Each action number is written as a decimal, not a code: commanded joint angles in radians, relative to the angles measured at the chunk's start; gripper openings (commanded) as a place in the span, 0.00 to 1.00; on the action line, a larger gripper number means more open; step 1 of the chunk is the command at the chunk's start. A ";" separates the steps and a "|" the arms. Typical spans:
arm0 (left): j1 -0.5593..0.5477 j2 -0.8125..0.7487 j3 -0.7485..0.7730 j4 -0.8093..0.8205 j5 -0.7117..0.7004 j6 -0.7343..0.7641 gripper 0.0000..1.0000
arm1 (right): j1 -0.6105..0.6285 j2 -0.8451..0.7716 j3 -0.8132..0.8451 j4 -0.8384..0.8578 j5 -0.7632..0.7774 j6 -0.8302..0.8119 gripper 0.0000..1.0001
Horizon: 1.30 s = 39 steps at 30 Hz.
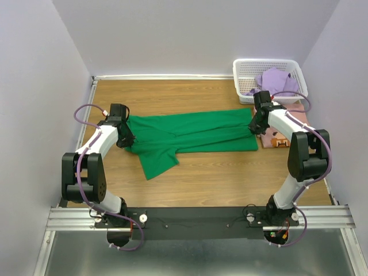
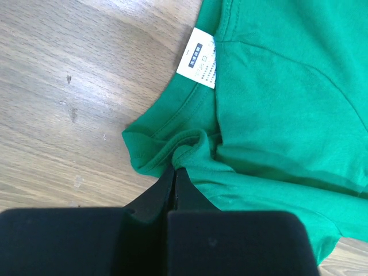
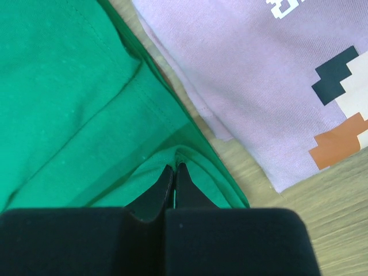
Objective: Fold and stack the t-shirts
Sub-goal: Fold the tshirt
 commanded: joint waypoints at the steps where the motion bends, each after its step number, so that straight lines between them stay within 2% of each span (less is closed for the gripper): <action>1: 0.014 0.009 -0.022 0.036 -0.058 -0.014 0.00 | 0.000 0.026 0.021 0.020 0.078 -0.007 0.01; 8: 0.014 0.029 -0.008 0.059 -0.073 -0.015 0.00 | 0.000 0.065 0.002 0.051 0.089 -0.001 0.02; 9: 0.014 0.029 0.001 0.060 -0.075 -0.012 0.02 | 0.000 0.069 0.002 0.053 0.090 -0.001 0.05; 12: 0.014 0.026 0.021 0.051 -0.078 0.002 0.17 | -0.001 0.058 0.011 0.056 0.087 -0.017 0.18; 13: 0.012 0.013 0.024 0.042 -0.078 0.003 0.27 | 0.000 0.041 0.011 0.054 0.075 -0.032 0.21; 14: 0.014 0.002 0.027 0.038 -0.078 0.002 0.34 | 0.003 0.029 0.011 0.054 0.069 -0.038 0.29; 15: 0.012 -0.014 0.026 0.034 -0.080 0.002 0.46 | 0.008 0.012 0.009 0.054 0.050 -0.046 0.34; 17: 0.012 -0.068 0.021 0.031 -0.081 0.000 0.60 | 0.020 -0.040 0.005 0.054 0.035 -0.067 0.46; 18: 0.012 -0.089 0.012 0.027 -0.084 -0.001 0.72 | 0.040 -0.059 -0.003 0.054 0.020 -0.072 0.57; 20: 0.008 -0.153 0.004 0.013 -0.089 -0.003 0.80 | 0.069 -0.103 -0.012 0.054 -0.003 -0.081 0.66; 21: 0.003 -0.175 -0.006 0.001 -0.105 -0.006 0.81 | 0.107 -0.143 -0.015 0.054 -0.019 -0.084 0.71; 23: -0.026 -0.240 -0.023 -0.044 -0.141 -0.021 0.81 | 0.189 -0.192 -0.029 0.057 -0.066 -0.089 0.72; 27: -0.102 -0.360 -0.136 -0.094 -0.120 -0.077 0.81 | 0.354 -0.229 -0.070 0.099 -0.207 -0.075 0.72; 32: -0.211 -0.469 -0.276 -0.098 -0.050 -0.210 0.81 | 0.519 -0.211 -0.155 0.276 -0.394 0.009 0.66; 35: -0.287 -0.463 -0.310 -0.093 -0.041 -0.238 0.81 | 0.605 -0.153 -0.190 0.381 -0.467 0.038 0.62; 39: -0.324 -0.407 -0.286 -0.111 -0.049 -0.248 0.80 | 0.701 -0.062 -0.175 0.461 -0.497 0.037 0.59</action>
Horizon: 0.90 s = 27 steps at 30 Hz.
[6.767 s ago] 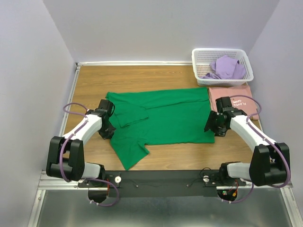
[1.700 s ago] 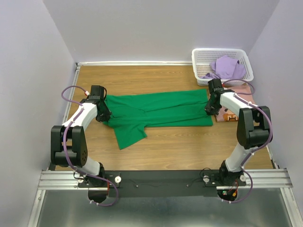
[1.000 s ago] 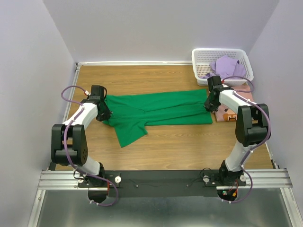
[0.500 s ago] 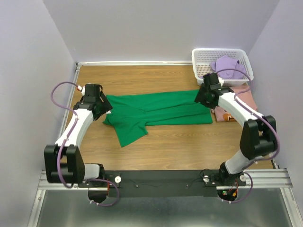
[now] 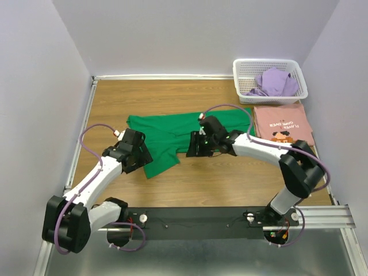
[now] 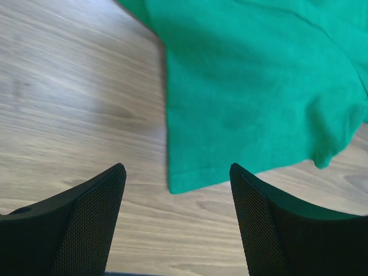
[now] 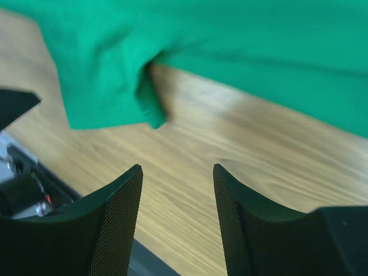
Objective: Fold and stack the t-shirts
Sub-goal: Fold the tshirt
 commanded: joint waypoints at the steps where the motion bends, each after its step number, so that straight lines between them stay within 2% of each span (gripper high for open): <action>1: -0.038 0.048 0.027 -0.012 0.006 -0.052 0.80 | 0.070 0.087 0.009 0.147 -0.096 0.021 0.59; 10: -0.064 0.174 0.032 0.017 0.024 -0.054 0.73 | 0.115 0.244 0.078 0.187 -0.095 -0.006 0.59; 20: -0.076 0.242 0.011 0.043 0.053 -0.060 0.65 | 0.118 0.278 0.105 0.185 -0.041 -0.071 0.58; 23: -0.085 0.248 -0.006 0.054 0.065 -0.074 0.61 | 0.116 0.291 0.113 0.185 -0.059 -0.075 0.58; 27: -0.095 0.255 -0.014 0.060 0.070 -0.085 0.49 | 0.118 0.302 0.127 0.185 -0.064 -0.080 0.57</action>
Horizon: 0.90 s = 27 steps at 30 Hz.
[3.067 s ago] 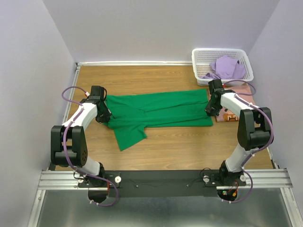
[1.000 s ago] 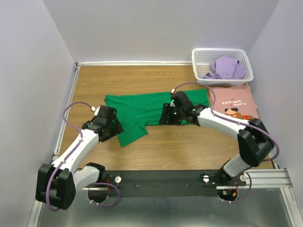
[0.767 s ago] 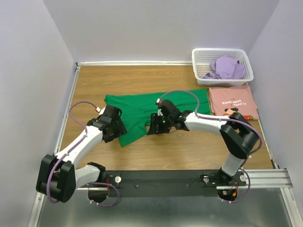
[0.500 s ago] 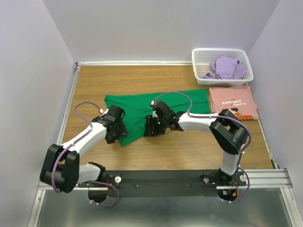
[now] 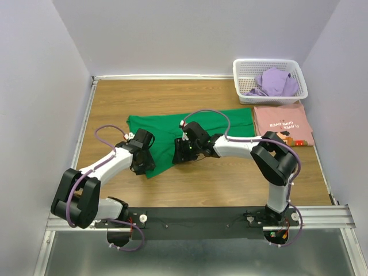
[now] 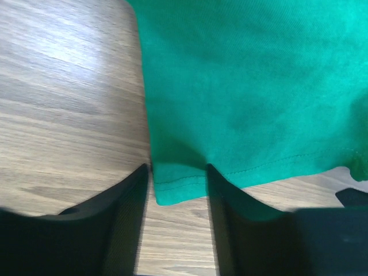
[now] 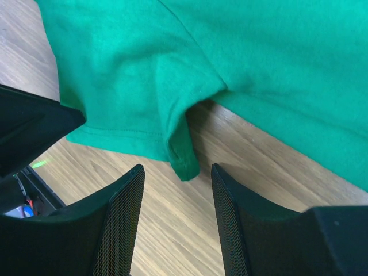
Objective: Fold and stack the t-shirts
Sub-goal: Fold the tshirt
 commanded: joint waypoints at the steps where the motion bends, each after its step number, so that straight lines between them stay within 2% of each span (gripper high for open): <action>1: -0.016 0.019 -0.027 0.020 0.026 -0.027 0.47 | 0.007 0.032 0.032 0.008 0.010 -0.026 0.57; 8: -0.020 0.039 -0.028 0.029 0.034 -0.021 0.22 | 0.010 0.054 0.049 0.008 0.006 -0.036 0.56; 9: -0.019 0.037 -0.030 0.032 0.032 -0.021 0.13 | 0.009 0.055 0.049 0.008 0.004 -0.036 0.53; 11: -0.020 0.031 -0.031 0.032 0.032 -0.021 0.05 | 0.010 0.057 0.049 0.009 0.001 -0.037 0.49; 12: -0.020 0.026 -0.030 0.029 0.026 -0.021 0.00 | 0.009 0.059 0.049 0.009 0.000 -0.039 0.41; 14: -0.020 0.013 -0.022 0.022 0.016 -0.023 0.00 | 0.009 0.054 0.049 0.008 0.000 -0.037 0.28; 15: -0.020 0.008 -0.010 0.014 0.000 -0.026 0.00 | 0.010 0.051 0.051 0.008 0.004 -0.037 0.14; 18: -0.019 -0.015 0.033 -0.011 -0.066 -0.024 0.00 | 0.010 0.040 0.060 0.006 0.021 -0.027 0.02; 23: 0.010 -0.014 0.124 -0.009 -0.115 0.022 0.00 | 0.006 0.031 0.096 0.005 0.049 -0.017 0.01; 27: 0.061 0.038 0.237 0.032 -0.144 0.098 0.00 | -0.057 0.042 0.130 0.005 0.024 -0.004 0.01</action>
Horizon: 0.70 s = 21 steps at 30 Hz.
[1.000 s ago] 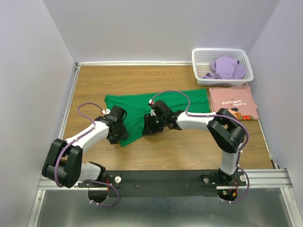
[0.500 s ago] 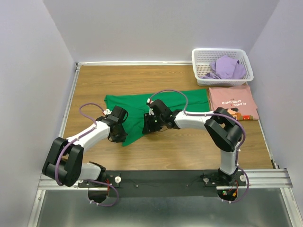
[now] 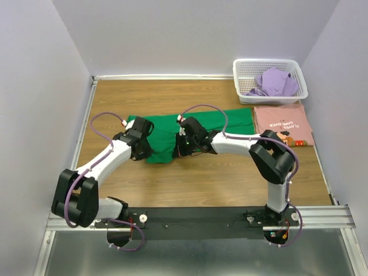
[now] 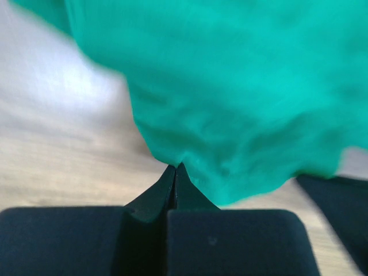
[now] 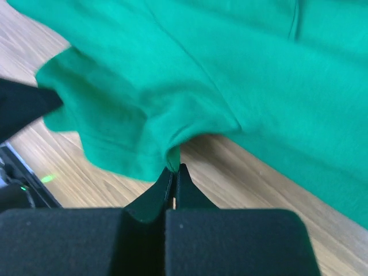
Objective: Fold and stack the t-shirts
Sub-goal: Fold the tshirt
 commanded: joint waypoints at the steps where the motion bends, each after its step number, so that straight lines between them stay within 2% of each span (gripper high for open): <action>1: 0.048 0.048 0.119 0.048 -0.081 0.091 0.00 | -0.063 0.015 0.064 0.003 0.001 0.019 0.01; 10: 0.138 0.218 0.317 0.140 -0.110 0.226 0.00 | -0.161 0.117 0.231 0.001 -0.079 0.010 0.01; 16: 0.176 0.298 0.377 0.215 -0.090 0.282 0.00 | -0.192 0.205 0.333 -0.002 -0.099 0.009 0.01; 21: 0.178 0.382 0.432 0.266 -0.048 0.325 0.00 | -0.209 0.233 0.343 -0.002 -0.085 0.025 0.01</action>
